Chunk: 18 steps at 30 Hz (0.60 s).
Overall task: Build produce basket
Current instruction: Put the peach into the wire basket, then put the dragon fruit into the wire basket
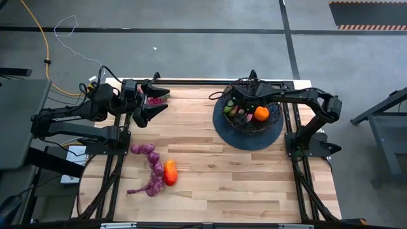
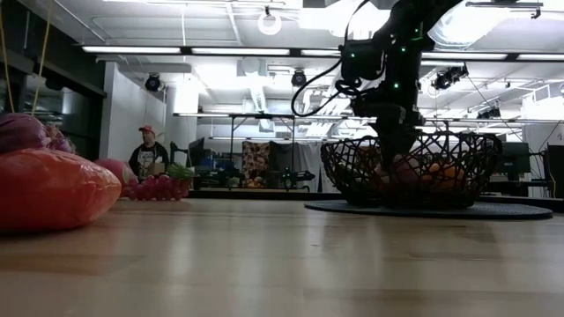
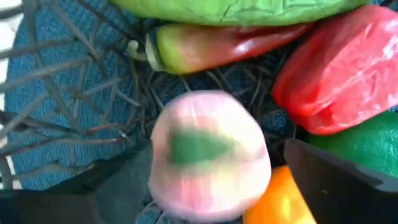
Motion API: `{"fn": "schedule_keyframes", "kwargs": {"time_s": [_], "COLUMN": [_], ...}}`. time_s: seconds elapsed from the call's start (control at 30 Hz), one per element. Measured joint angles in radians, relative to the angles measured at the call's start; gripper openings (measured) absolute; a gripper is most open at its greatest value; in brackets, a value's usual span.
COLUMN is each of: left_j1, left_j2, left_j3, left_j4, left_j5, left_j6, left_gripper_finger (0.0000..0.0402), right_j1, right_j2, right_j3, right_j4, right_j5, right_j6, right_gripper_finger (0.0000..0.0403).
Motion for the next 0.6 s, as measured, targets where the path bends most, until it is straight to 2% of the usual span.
{"fn": "schedule_keyframes", "kwargs": {"time_s": [0.07,0.13,0.3,0.43,0.6], "left_j1": [0.000,0.000,0.000,0.000,0.000], "left_j2": [0.000,0.000,0.000,0.000,0.000], "left_j3": [0.000,0.000,0.000,0.000,0.000], "left_j4": [0.000,0.000,-0.001,-0.007,-0.037], "left_j5": [0.000,0.000,0.000,0.000,0.000], "left_j6": [0.003,0.022,0.034,0.034,0.033], "left_gripper_finger": [0.0339,0.0339,0.0339,0.0339,0.0339], "right_j1": [-0.001,-0.009,-0.015,0.003,0.052], "right_j2": [0.000,0.000,-0.046,-0.159,-0.329], "right_j3": [0.004,0.033,0.130,0.158,0.073], "right_j4": [-0.021,-0.081,-0.165,-0.079,0.188], "right_j5": [0.004,-0.011,-0.029,-0.025,-0.026], "right_j6": [-0.009,-0.039,-0.079,-0.032,0.097], "right_gripper_finger": [0.0384,0.0394,0.0376,0.0374,0.0374]}}
